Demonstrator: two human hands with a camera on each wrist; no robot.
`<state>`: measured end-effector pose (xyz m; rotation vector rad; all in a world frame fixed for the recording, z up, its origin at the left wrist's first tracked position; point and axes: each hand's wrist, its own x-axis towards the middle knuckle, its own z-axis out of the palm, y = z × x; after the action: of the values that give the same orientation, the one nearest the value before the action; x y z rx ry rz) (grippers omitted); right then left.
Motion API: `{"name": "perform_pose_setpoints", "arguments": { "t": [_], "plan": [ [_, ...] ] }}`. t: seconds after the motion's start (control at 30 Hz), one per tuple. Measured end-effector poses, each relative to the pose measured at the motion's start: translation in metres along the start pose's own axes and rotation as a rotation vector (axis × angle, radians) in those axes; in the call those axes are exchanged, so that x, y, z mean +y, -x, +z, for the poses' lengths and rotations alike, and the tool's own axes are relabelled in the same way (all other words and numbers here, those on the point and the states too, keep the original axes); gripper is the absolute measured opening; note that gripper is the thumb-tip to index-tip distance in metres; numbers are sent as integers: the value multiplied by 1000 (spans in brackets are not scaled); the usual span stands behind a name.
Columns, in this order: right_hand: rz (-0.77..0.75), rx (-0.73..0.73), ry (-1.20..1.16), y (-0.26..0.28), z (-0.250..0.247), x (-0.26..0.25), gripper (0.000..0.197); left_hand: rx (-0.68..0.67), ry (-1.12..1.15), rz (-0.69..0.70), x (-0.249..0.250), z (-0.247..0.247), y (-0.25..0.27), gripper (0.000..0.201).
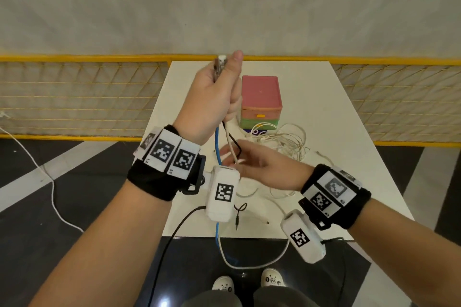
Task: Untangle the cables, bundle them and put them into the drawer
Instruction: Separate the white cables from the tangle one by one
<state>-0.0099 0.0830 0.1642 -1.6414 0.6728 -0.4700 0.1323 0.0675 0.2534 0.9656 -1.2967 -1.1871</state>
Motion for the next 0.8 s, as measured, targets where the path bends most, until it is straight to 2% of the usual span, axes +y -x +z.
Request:
{"name": "perform_pose_setpoints", "arguments": {
  "t": [0.1,0.23,0.3,0.4,0.53,0.67,0.73,0.8],
  "plan": [
    [-55,31,-68,-5,-5,-15,24,-18,-46,-55,-16,8,8,43],
    [-10,44,-7,-6,8,-10,20,23,-29,-52,-20,10,9,44],
    [26,61,162,-1,20,9,26,85,4,-25,-13,5,6,44],
    [128,24,220,5,29,48,31,148,45,22,1,-5,1,42],
    [243,50,366,-1,19,89,25,95,11,-12,6,-11,2,40],
    [295,94,207,-8,21,87,25,40,-4,-23,-1,-6,6,41],
    [333,-3,31,-7,29,82,26,57,9,-29,-1,-5,5,40],
    [420,-173,-144,-4,41,82,28,73,6,-44,-3,-6,3,39]
  ]
}}
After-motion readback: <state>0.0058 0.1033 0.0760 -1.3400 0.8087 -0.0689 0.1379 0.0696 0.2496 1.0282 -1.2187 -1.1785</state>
